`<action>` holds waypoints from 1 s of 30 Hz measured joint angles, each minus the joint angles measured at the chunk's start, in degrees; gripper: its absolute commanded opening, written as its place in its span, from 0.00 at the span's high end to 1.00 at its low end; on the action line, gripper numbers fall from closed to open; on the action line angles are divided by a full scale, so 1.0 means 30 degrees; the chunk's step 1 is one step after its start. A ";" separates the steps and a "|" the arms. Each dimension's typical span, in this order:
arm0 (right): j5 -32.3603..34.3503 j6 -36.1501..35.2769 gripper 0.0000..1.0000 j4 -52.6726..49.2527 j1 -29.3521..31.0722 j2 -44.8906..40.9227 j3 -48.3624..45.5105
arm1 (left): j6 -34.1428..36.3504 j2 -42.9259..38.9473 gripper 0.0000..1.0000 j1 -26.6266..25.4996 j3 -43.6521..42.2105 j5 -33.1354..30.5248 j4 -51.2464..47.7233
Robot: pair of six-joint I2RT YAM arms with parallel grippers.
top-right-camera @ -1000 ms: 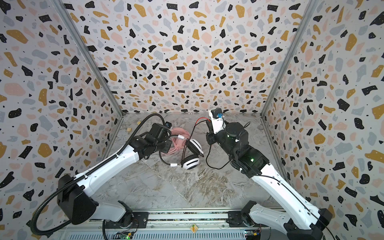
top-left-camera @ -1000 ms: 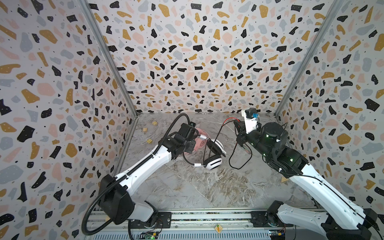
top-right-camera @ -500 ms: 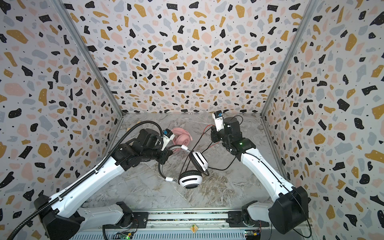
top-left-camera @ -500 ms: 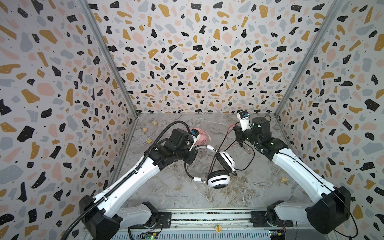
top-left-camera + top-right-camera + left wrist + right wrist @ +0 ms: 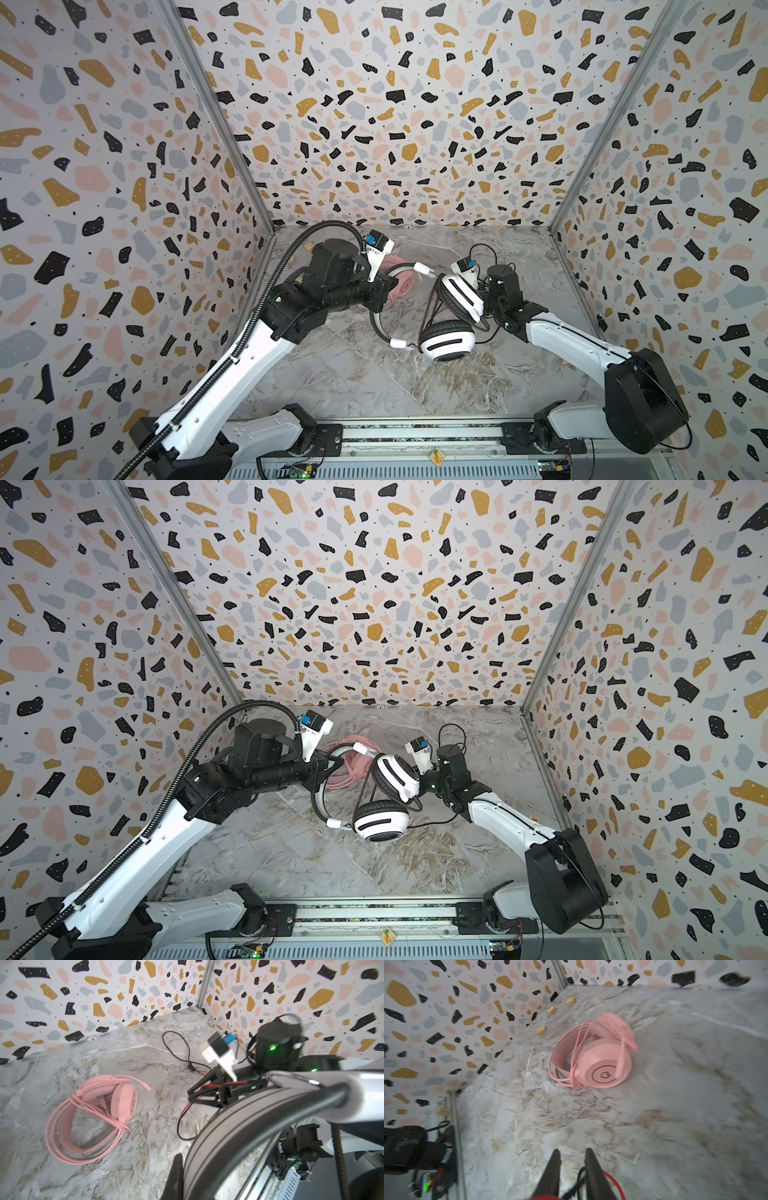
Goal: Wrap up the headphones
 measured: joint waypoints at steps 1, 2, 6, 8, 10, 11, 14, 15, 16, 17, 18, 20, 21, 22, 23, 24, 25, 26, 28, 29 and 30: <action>-0.0430 0.0117 0.62 0.0510 0.0036 0.0525 -0.0007 | 0.0095 0.0226 1.00 0.0000 0.0794 0.0000 -0.0211; -0.0911 0.0277 0.60 0.1319 0.0095 0.1275 0.0000 | 0.0219 0.0459 1.00 0.0000 0.1545 0.0000 -0.0386; -0.2142 0.0954 0.56 0.3621 0.0437 0.3708 0.0000 | 0.0357 0.0852 1.00 0.0000 0.3075 -0.0051 -0.0809; -0.2492 0.1348 0.56 0.4568 0.0816 0.4517 0.0022 | 0.0423 0.0903 1.00 0.0000 0.3315 -0.0226 -0.1231; -0.2710 0.1588 0.56 0.5297 0.1399 0.5064 0.0073 | 0.0437 0.1035 1.00 0.0000 0.3585 -0.0430 -0.1705; -0.2841 0.1690 0.56 0.5654 0.1792 0.5282 0.0095 | 0.0437 0.1107 1.00 0.0000 0.3694 -0.0539 -0.1865; -0.2987 0.1909 0.61 0.6448 0.2645 0.5493 0.0015 | 0.0437 0.1224 1.00 0.0000 0.3934 -0.0984 -0.2171; -0.2987 0.1960 0.64 0.6725 0.2892 0.5493 -0.0138 | 0.0437 0.1239 1.00 0.0007 0.4007 -0.1209 -0.2288; -0.2980 0.1989 0.67 0.7023 0.3009 0.5493 -0.0350 | 0.0437 0.1260 1.00 0.0007 0.4102 -0.1392 -0.2353; -0.2965 0.1996 0.72 0.7278 0.3045 0.5493 -0.0663 | 0.0437 0.1260 1.00 0.0051 0.4211 -0.1625 -0.2368; -0.2943 0.2084 0.76 0.7431 0.3016 0.5493 -0.1027 | 0.0423 0.1253 1.00 0.0117 0.4299 -0.1865 -0.2353; -0.2871 0.2149 0.83 0.7723 0.2929 0.5493 -0.1865 | 0.0379 0.1231 1.00 0.0284 0.4444 -0.2200 -0.2310; -0.2827 0.2237 0.86 0.7825 0.2900 0.5486 -0.2302 | 0.0335 0.1224 1.00 0.0386 0.4473 -0.2404 -0.2208; -0.2790 0.2331 0.88 0.7963 0.2878 0.5479 -0.2681 | 0.0291 0.1195 1.00 0.0495 0.4481 -0.2594 -0.2120; -0.2718 0.2412 0.91 0.8021 0.2841 0.5442 -0.3067 | 0.0233 0.1173 1.00 0.0583 0.4481 -0.2878 -0.2040; -0.2659 0.2492 0.92 0.8021 0.2834 0.5355 -0.3373 | 0.0168 0.1166 1.00 0.0670 0.4481 -0.3140 -0.1974; -0.2586 0.2528 0.93 0.8007 0.2834 0.5209 -0.3657 | 0.0080 0.1158 1.00 0.0772 0.4481 -0.3483 -0.1909; -0.2484 0.2557 0.95 0.7956 0.2834 0.5013 -0.3832 | -0.0015 0.1144 1.00 0.0882 0.4481 -0.3752 -0.1829; -0.2288 0.2579 0.97 0.7905 0.2834 0.4510 -0.4007 | -0.0189 0.1049 1.00 0.1180 0.4386 -0.4386 -0.1457; -0.2186 0.2594 0.98 0.7890 0.2841 0.4146 -0.4087 | -0.0291 0.0962 1.00 0.1333 0.4255 -0.4728 -0.1180; -0.2084 0.2586 0.99 0.7890 0.2841 0.3803 -0.4182 | -0.0452 0.0845 1.00 0.1464 0.4109 -0.5122 -0.0954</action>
